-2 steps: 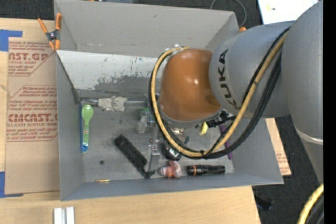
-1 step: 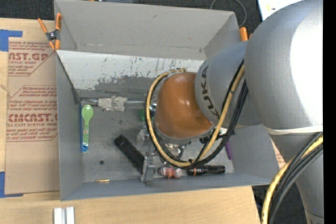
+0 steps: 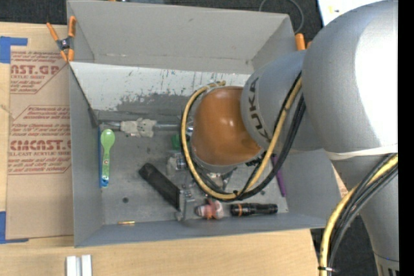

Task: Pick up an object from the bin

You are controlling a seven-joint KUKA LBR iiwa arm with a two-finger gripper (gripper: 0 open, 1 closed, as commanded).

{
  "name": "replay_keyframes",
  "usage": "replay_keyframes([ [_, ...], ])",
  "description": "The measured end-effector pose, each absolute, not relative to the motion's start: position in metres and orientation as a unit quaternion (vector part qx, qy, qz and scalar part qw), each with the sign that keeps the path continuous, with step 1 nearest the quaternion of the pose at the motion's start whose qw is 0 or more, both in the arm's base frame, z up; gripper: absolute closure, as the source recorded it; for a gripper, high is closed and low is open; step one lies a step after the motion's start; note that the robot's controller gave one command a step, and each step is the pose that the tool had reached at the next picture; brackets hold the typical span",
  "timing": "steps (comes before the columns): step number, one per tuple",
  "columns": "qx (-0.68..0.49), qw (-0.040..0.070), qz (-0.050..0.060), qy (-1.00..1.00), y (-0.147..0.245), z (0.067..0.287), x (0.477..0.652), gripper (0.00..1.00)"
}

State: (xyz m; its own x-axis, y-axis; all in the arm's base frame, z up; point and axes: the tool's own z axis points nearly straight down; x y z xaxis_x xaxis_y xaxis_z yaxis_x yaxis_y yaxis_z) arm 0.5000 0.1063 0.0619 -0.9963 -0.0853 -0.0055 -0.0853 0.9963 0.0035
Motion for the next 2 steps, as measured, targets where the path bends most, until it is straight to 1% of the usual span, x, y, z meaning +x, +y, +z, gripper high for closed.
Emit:
replay_keyframes([
  [1, 0.003, 0.003, 0.003, 1.0, 0.1468, 0.0702, 0.536, 1.0],
  [2, 0.004, 0.003, 0.003, 1.0, 0.1466, 0.0702, 0.536, 1.0],
])
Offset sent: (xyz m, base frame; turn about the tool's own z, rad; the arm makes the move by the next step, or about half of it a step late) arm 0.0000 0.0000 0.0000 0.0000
